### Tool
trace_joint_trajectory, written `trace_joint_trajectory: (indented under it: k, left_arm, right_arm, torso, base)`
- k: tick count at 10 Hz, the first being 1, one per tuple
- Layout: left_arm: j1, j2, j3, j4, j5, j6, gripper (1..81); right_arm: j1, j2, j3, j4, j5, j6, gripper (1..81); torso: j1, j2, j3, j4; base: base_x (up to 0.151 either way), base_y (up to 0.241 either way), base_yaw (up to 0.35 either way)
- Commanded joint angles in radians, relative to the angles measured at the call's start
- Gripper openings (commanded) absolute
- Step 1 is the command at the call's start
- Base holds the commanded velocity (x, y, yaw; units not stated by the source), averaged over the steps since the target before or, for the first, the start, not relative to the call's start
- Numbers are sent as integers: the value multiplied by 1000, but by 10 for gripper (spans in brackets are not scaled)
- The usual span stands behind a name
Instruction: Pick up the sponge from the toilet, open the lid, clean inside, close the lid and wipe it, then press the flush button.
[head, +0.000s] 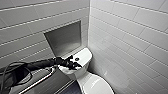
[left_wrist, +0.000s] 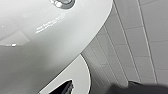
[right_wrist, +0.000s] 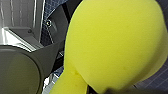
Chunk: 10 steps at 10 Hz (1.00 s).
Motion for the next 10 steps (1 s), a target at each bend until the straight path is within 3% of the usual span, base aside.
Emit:
trace_joint_trajectory:
  k: [1, 3, 4, 10]
  left_arm:
    - [-245, 23, -90, -33, 99, -7, 811]
    - [-265, 42, -123, -25, 100, -8, 811]
    - [-270, 49, -142, -24, 102, -8, 10]
    - [-296, 164, -343, 50, 108, -7, 10]
  right_arm:
    - [6, -31, 31, 9, -66, 8, 10]
    - [5, -29, 28, 10, -65, 9, 10]
    - [5, -29, 28, 10, -66, 9, 10]
    - [5, -26, 31, 10, -65, 9, 10]
  torso:
    - [0, 0, 0, 0]
    - [0, 0, 0, 0]
    - [0, 0, 0, 0]
    - [1, 0, 0, 0]
  base:
    - [0, 0, 0]
    - [0, 0, 0]
    - [0, 0, 0]
    - [0, 0, 0]
